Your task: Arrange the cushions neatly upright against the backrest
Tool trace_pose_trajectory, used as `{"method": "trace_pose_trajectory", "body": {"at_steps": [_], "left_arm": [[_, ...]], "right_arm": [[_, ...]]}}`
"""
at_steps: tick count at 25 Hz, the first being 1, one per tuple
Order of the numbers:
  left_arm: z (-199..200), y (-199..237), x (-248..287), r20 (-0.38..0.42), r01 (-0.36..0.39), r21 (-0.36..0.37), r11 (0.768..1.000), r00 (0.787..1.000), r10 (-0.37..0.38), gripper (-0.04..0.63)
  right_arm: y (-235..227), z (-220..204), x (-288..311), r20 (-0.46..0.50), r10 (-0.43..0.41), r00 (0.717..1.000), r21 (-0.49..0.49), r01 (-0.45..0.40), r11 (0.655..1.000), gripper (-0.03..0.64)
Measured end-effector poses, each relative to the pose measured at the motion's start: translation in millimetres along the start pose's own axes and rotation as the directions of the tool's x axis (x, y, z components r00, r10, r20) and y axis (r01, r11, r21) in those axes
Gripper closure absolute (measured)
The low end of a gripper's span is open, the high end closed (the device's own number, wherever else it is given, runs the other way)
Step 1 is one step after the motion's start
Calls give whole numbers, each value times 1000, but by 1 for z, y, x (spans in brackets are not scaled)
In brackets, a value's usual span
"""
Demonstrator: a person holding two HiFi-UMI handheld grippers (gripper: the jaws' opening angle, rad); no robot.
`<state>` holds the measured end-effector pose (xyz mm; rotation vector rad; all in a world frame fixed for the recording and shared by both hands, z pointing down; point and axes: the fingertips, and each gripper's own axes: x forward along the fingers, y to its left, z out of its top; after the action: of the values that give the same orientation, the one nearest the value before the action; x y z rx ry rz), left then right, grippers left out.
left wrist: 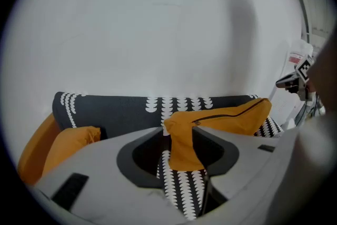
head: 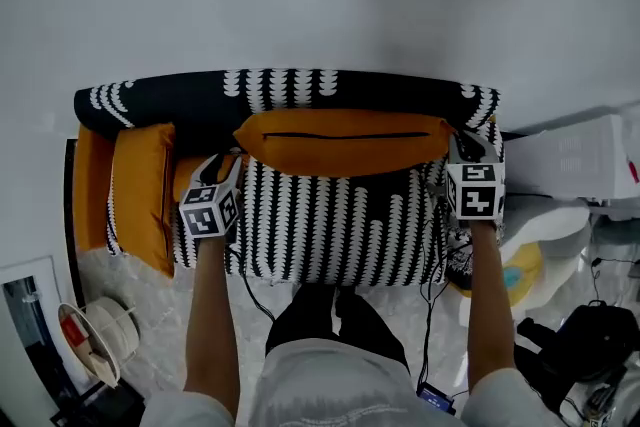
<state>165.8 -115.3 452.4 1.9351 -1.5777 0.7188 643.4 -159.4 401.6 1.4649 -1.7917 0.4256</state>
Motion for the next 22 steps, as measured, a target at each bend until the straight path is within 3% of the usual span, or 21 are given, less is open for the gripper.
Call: {"method": "trace_pose_trajectory", "body": {"at_steps": [7, 10, 17, 22], "left_arm": [[-9, 0, -85, 83, -59, -25, 998, 995, 61, 407], [-9, -3, -123, 131, -80, -29, 996, 988, 83, 442], [-14, -16, -210, 226, -121, -26, 992, 966, 124, 513], [-19, -30, -276, 302, -172, -9, 985, 939, 166, 557]], "right_arm": [[40, 27, -61, 101, 97, 990, -57, -91, 994, 580], [67, 40, -88, 144, 158, 977, -82, -147, 986, 580], [134, 59, -149, 217, 312, 925, -166, -280, 946, 600], [167, 64, -194, 260, 390, 883, -235, -334, 913, 612]]}}
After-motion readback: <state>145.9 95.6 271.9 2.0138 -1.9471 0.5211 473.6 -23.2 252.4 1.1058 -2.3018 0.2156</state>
